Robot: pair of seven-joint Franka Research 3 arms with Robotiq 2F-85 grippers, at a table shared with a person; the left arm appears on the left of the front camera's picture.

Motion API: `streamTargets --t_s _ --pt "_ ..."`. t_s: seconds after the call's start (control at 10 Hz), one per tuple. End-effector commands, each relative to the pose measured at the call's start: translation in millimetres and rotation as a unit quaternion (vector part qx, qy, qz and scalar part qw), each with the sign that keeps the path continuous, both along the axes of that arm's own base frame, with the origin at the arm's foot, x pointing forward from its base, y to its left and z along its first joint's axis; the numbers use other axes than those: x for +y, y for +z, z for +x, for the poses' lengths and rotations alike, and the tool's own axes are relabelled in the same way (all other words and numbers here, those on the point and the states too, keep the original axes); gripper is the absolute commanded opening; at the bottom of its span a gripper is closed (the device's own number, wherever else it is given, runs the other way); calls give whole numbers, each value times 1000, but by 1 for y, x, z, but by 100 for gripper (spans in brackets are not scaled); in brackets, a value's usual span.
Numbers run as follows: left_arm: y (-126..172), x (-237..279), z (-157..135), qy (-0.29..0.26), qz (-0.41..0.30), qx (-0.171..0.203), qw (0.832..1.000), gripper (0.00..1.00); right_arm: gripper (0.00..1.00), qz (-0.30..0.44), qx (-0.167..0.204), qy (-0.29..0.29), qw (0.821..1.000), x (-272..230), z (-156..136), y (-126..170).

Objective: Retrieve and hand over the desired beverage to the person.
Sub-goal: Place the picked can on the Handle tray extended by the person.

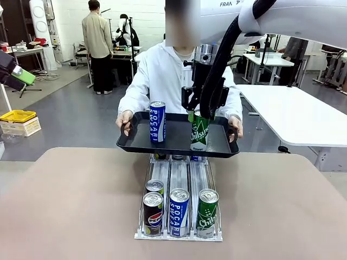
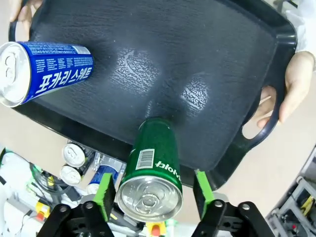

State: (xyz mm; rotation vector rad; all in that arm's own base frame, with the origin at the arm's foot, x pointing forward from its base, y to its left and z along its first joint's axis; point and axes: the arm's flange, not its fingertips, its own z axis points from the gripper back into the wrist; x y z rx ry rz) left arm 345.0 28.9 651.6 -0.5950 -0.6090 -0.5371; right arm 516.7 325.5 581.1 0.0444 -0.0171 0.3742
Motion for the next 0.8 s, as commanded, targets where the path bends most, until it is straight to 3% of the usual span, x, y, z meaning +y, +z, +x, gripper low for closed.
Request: streamTargets --t_s 0.0,0.5,0.7 --pt "0 1 0 1 -1 0 1000 100 100 -22 -6 15 1000 -1 1 3" --pt "0 1 0 1 -1 0 1000 100 100 -24 1 11 1000 -3 0 4" --pt "0 1 0 1 -1 0 1000 100 100 5 -30 3 1000 -9 -26 42"
